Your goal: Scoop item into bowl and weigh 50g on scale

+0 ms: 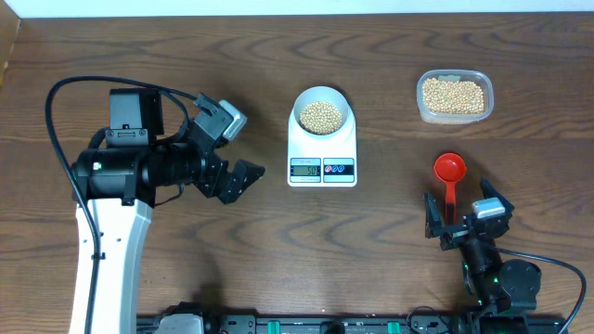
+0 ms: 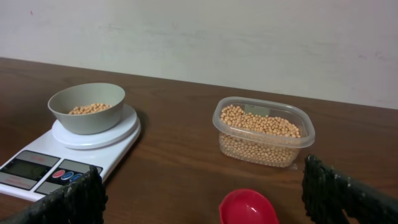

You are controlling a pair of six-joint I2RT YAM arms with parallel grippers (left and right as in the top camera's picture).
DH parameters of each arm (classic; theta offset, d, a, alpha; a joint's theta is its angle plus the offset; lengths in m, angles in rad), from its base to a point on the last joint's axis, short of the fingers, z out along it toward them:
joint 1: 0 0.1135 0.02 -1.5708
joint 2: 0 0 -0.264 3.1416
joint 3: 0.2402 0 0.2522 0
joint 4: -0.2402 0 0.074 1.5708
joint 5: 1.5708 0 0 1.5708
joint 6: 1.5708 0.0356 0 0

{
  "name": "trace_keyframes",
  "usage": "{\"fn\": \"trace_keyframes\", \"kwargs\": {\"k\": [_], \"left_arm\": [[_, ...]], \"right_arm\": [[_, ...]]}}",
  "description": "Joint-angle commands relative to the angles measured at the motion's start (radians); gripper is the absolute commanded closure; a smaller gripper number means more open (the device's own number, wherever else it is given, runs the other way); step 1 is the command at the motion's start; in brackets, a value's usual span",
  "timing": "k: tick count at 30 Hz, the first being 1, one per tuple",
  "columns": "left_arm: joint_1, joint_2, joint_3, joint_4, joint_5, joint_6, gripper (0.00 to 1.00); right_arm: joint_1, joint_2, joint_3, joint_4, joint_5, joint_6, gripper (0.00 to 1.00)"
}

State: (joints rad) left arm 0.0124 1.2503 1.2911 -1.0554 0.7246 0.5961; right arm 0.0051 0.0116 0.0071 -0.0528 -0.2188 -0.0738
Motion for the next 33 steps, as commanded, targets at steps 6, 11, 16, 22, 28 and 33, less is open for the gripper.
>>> {"fn": "trace_keyframes", "kwargs": {"k": [6,11,16,22,28,33], "left_arm": [[0.003,-0.033,0.001,0.0,0.019,-0.268,0.04],[0.003,-0.132,-0.045,0.001,0.019,-0.296,0.04],[0.003,-0.277,-0.147,0.002,0.021,-0.296,0.04],[0.003,-0.537,-0.313,0.063,0.028,-0.296,0.04],[0.003,-0.729,-0.39,0.065,0.027,-0.367,0.04],[0.003,-0.806,-0.427,0.07,0.028,-0.367,0.04]], "right_arm": [[0.01,-0.007,-0.002,-0.007,0.014,-0.01,0.01],[0.01,-0.007,-0.002,-0.007,0.014,-0.01,0.01],[0.01,-0.007,-0.002,-0.007,0.014,-0.01,0.01],[0.01,-0.007,-0.002,-0.007,0.014,-0.01,0.01],[0.01,-0.007,-0.002,-0.007,0.014,-0.01,0.01],[0.01,-0.007,-0.002,-0.007,0.014,-0.01,0.01]]}}
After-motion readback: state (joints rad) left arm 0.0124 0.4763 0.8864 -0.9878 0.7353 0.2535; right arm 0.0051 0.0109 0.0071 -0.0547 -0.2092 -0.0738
